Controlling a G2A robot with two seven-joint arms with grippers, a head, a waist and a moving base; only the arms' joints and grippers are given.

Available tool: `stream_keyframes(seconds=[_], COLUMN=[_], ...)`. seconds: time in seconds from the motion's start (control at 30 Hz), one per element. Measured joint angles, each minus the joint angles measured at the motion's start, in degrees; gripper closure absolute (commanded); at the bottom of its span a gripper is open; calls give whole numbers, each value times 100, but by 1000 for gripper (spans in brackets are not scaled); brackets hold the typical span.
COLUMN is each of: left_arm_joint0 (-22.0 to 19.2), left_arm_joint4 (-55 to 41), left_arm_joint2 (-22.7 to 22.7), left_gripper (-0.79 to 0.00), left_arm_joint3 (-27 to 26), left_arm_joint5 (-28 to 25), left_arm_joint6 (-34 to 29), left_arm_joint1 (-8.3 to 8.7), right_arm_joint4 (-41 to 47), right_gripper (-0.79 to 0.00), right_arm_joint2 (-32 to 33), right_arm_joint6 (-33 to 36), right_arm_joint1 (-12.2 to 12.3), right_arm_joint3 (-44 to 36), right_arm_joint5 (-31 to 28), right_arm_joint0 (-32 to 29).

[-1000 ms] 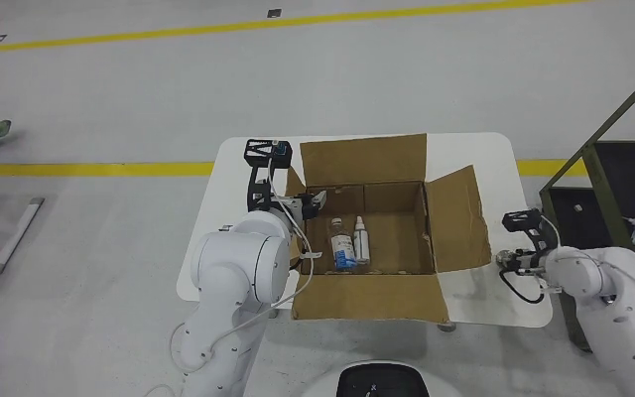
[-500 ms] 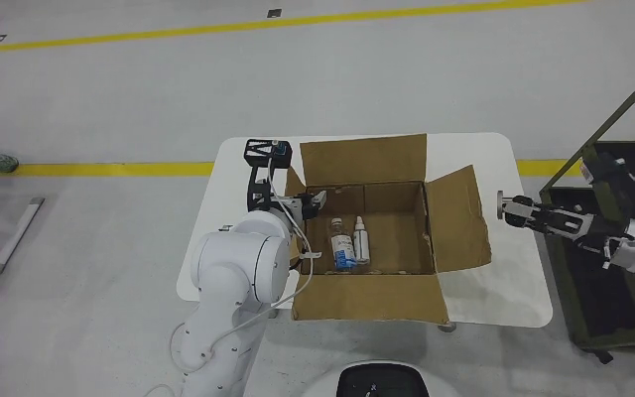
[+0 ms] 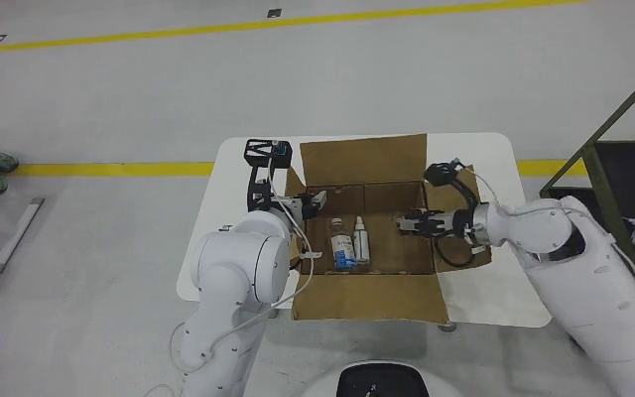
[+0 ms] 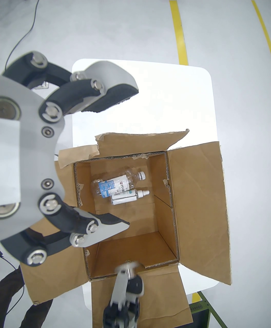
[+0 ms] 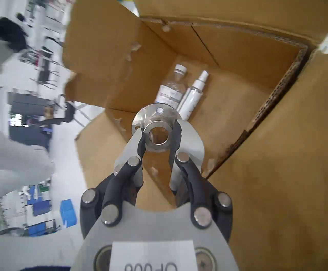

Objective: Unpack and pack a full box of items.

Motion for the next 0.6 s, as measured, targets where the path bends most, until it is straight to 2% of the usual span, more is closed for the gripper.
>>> stream_keyframes(seconds=[0.17, 0.4, 0.47, 0.53, 0.6], left_arm_joint0=[0, 0, 0, 0, 0], left_arm_joint4=[0, 0, 0, 0, 0], left_arm_joint2=[0, 0, 0, 0, 0], left_gripper=[-785, -785, -785, -785, -785], left_arm_joint3=[0, 0, 0, 0, 0], left_arm_joint5=[0, 0, 0, 0, 0], left_arm_joint6=[0, 0, 0, 0, 0], left_arm_joint1=[0, 0, 0, 0, 0], right_arm_joint4=[-1728, -2366, -2365, -2331, -2279], right_gripper=[0, -12, -114, -160, -252], right_arm_joint2=[-1425, -2513, -2691, -2790, -2823], right_arm_joint6=[-499, -666, -698, -736, -757], right_arm_joint1=[-237, -584, -675, -745, -789], right_arm_joint3=[588, 1588, 1842, 2055, 2195], right_arm_joint5=[691, 1249, 1254, 1226, 1186], right_arm_joint0=[623, 1240, 1357, 1457, 1517])
